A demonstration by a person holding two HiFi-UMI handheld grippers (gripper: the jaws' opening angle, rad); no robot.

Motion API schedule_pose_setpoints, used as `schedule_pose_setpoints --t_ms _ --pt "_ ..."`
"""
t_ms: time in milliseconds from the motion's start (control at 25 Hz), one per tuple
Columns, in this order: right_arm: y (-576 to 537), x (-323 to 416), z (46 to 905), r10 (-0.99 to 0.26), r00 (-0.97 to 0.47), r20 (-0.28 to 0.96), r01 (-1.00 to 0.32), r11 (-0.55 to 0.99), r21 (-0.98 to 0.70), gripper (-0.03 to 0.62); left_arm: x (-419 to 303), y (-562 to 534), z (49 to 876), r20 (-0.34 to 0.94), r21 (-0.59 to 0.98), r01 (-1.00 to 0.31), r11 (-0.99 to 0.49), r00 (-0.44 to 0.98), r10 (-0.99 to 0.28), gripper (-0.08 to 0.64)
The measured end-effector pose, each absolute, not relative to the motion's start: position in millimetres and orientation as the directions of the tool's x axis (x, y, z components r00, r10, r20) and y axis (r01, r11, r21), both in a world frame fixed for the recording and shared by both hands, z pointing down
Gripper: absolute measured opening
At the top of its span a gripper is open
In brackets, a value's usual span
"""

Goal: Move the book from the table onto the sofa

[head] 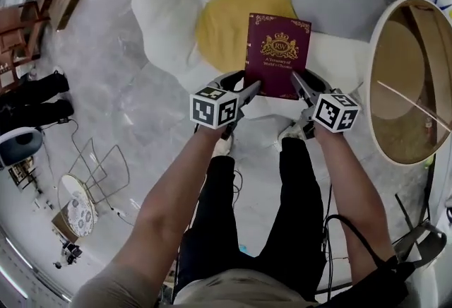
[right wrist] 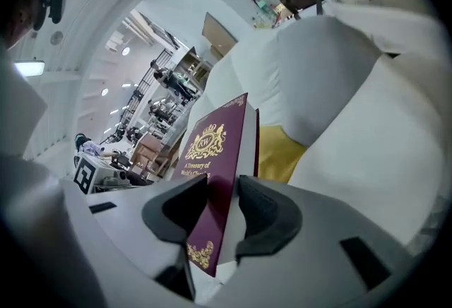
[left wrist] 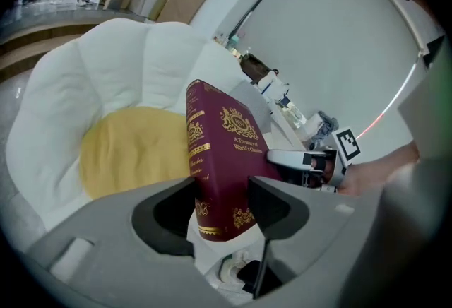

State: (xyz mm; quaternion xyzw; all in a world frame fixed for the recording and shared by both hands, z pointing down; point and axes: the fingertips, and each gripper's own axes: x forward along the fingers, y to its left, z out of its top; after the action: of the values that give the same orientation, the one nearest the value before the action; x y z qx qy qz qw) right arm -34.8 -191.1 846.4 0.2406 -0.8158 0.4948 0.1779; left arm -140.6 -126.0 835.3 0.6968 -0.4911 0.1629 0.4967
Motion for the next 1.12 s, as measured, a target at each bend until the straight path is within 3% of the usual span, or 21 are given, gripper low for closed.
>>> schedule_pose_setpoints --t_ms 320,560,760,1120 --pt "-163.8 -94.2 986.3 -0.088 -0.798 0.597 -0.569 0.439 -0.696 0.147 -190.1 -88.6 975.6 0.733 0.547 -0.836 0.048 0.450 -0.511 0.235" --pt "-148.6 -96.2 999.9 -0.076 -0.766 0.638 -0.594 0.463 -0.658 0.153 -192.9 -71.1 1002.8 0.718 0.572 -0.818 0.061 0.463 -0.519 0.235" --pt "-146.7 -78.3 966.2 -0.116 -0.727 0.677 -0.644 0.456 -0.614 0.152 -198.3 -57.6 964.6 0.738 0.545 -0.838 0.026 0.465 -0.489 0.235" --pt "-94.2 -37.7 804.1 -0.136 -0.685 0.716 -0.654 0.548 -0.522 0.046 -165.4 -15.0 770.9 0.664 0.596 -0.784 -0.172 0.602 -0.443 0.225"
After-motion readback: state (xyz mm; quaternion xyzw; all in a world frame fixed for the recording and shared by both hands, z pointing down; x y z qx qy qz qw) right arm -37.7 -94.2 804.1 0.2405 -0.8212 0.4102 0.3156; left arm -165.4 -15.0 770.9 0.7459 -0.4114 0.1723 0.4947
